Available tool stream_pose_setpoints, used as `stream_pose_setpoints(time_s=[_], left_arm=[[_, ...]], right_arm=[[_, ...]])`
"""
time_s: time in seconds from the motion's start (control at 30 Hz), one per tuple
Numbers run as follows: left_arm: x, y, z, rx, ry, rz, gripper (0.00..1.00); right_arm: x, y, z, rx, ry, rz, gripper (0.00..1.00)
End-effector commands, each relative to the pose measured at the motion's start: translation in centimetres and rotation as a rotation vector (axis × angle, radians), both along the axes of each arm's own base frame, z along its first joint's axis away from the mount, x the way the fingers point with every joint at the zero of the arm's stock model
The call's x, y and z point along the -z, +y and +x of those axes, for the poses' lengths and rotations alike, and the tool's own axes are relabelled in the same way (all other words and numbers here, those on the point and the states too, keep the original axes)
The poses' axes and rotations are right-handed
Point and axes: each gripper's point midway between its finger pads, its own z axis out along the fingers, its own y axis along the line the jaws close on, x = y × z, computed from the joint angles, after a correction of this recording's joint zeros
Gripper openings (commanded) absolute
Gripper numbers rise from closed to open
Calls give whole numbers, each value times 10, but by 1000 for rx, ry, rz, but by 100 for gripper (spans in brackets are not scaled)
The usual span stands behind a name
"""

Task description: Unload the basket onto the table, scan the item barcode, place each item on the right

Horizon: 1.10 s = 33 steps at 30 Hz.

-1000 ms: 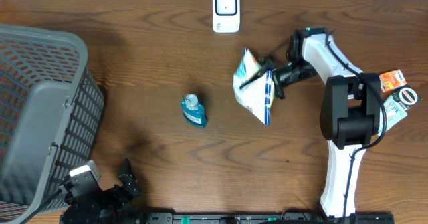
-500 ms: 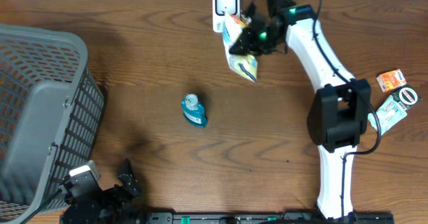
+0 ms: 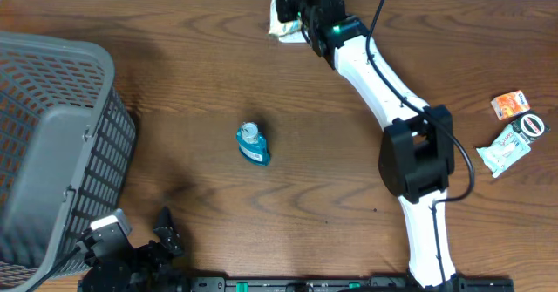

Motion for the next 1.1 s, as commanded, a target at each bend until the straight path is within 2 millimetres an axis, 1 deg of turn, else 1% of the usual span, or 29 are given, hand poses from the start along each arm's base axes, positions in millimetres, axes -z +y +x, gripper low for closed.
stream_pose_setpoints(time_s=[0.0, 0.03, 0.1, 0.23, 0.3, 0.43, 0.5, 0.57, 0.6, 0.63, 0.67, 0.7, 0.73, 0.77, 0.8, 0.83, 0.87, 0.9, 0.93, 1.03, 1.07], left_arm=[[-3, -1, -1, 14, -12, 12, 99], [-3, -1, -1, 13, -12, 12, 99], [-3, -1, -1, 13, -12, 12, 99], [-3, -1, -1, 13, -12, 12, 99], [-3, -1, -1, 14, -12, 12, 99], [-3, -1, -1, 13, -12, 12, 99], [-3, -1, -1, 13, -12, 12, 99], [-3, -1, -1, 13, -12, 12, 99], [-3, -1, -1, 13, -12, 12, 99], [-3, -1, -1, 13, -12, 12, 99], [-3, -1, -1, 13, -12, 12, 99], [-3, -1, -1, 13, -12, 12, 98], [-3, -1, -1, 13, -12, 12, 99], [-3, -1, -1, 13, -12, 12, 99], [-3, -1, -1, 13, -12, 12, 99], [-3, -1, -1, 13, -12, 12, 99], [-3, -1, -1, 14, -12, 12, 99], [-3, -1, -1, 14, -12, 12, 99], [-3, -1, -1, 13, -12, 12, 99], [-3, -1, -1, 13, -12, 12, 99], [-3, -1, -1, 14, -12, 12, 99]], right_arm=[[36, -29, 31, 142, -31, -33, 1], [41, -30, 36, 149, -47, -27, 1], [43, -29, 40, 151, -69, -15, 1], [33, -28, 44, 153, -112, 5, 1], [28, -33, 46, 181, -130, 5, 1], [35, -47, 43, 266, -79, -28, 1], [30, -63, 35, 332, -38, -84, 1], [19, -81, 23, 373, 14, -136, 1], [7, -103, 10, 409, 64, -179, 1], [3, -113, 4, 430, 85, -200, 1], [-2, -129, -4, 461, 116, -233, 1], [-5, -145, -13, 494, 150, -269, 1], [-6, -167, -25, 537, 201, -310, 1], [-5, -181, -34, 564, 239, -332, 1], [2, -206, -52, 599, 326, -371, 1], [6, -222, -61, 618, 376, -390, 1], [18, -249, -75, 648, 462, -431, 1], [27, -271, -86, 676, 526, -456, 1], [41, -300, -96, 718, 598, -477, 1], [67, -350, -109, 817, 688, -472, 1], [81, -386, -122, 954, 723, -459, 1]])
